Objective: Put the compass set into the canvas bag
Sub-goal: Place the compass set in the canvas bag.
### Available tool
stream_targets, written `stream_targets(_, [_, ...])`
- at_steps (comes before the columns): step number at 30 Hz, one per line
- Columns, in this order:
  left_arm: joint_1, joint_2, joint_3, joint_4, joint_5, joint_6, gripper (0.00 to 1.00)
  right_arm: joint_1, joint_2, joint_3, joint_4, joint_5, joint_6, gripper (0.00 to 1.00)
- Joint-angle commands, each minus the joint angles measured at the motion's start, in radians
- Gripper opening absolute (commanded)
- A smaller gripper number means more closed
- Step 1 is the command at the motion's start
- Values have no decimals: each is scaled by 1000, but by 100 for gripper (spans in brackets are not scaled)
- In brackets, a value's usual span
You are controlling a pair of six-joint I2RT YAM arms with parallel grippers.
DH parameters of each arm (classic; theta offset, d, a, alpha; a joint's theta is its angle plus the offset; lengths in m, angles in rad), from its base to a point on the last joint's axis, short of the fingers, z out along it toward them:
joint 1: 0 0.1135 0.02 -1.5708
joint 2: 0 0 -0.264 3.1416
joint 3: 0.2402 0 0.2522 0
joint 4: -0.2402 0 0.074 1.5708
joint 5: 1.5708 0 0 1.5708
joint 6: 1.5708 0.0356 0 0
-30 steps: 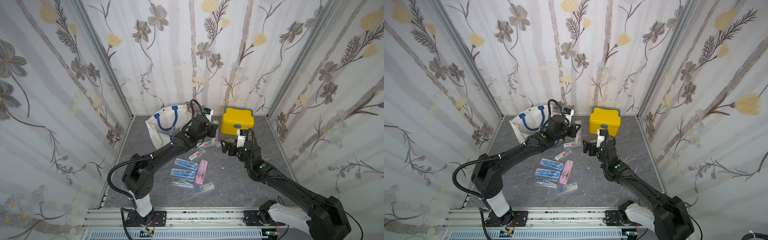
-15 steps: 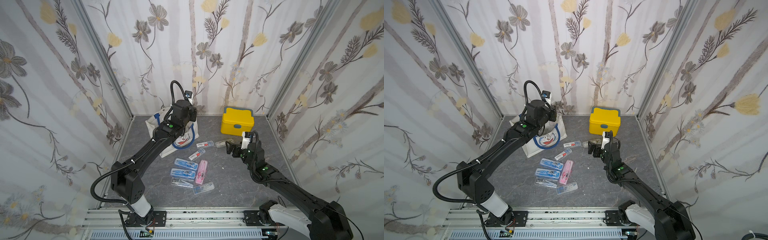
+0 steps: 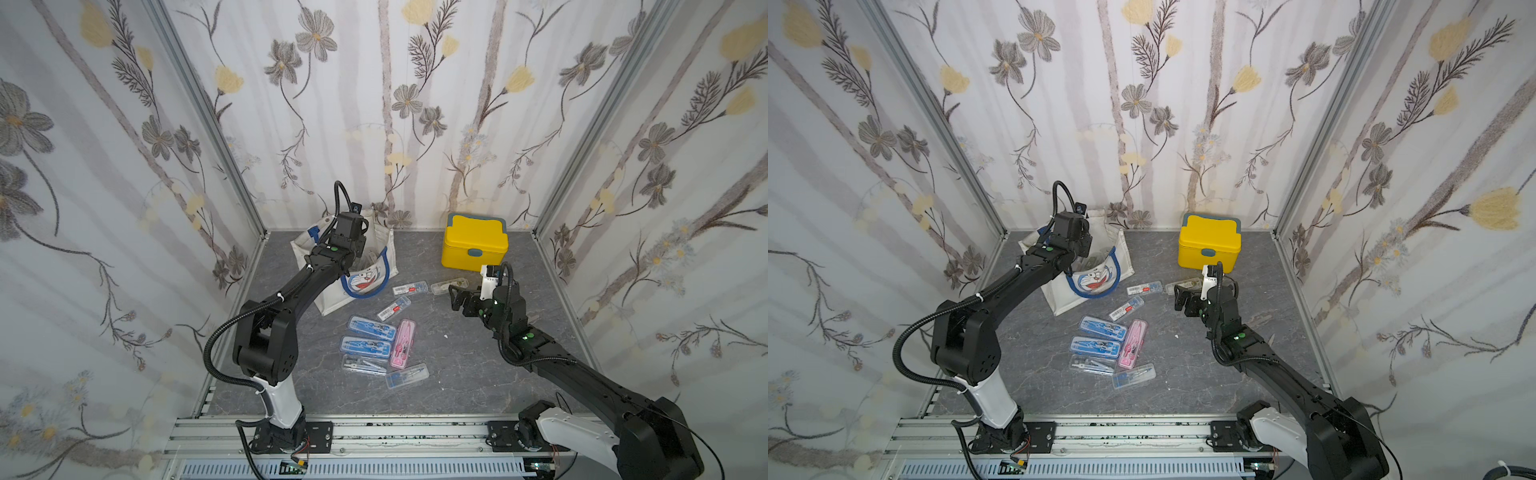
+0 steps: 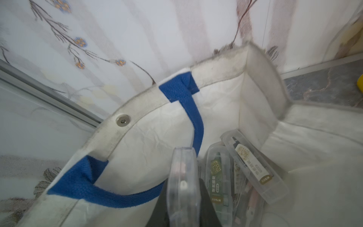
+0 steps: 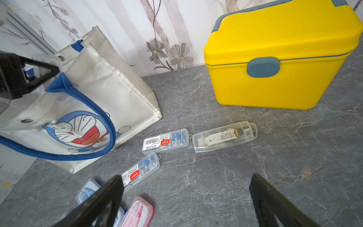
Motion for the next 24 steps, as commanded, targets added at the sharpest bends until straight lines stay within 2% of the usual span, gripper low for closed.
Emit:
stream_targets(1, [0, 56, 37, -60, 6, -23, 13, 1, -3, -1, 8, -7, 15, 99])
stream_targets(7, [5, 168, 115, -137, -31, -46, 13, 0, 0, 6, 10, -15, 28, 99])
stream_targets(13, [13, 199, 138, -165, -4, -69, 16, 1, 17, 14, 5, -25, 34, 100])
stream_targets(16, [15, 198, 141, -165, 8, -78, 26, 1, 22, 20, -8, -30, 32, 99])
stream_targets(20, [16, 195, 151, -167, 14, -83, 31, 0, 19, 19, -8, -31, 31, 99])
stream_targets(24, [15, 186, 163, -171, 13, -98, 41, 0, 23, 18, -4, -32, 35, 99])
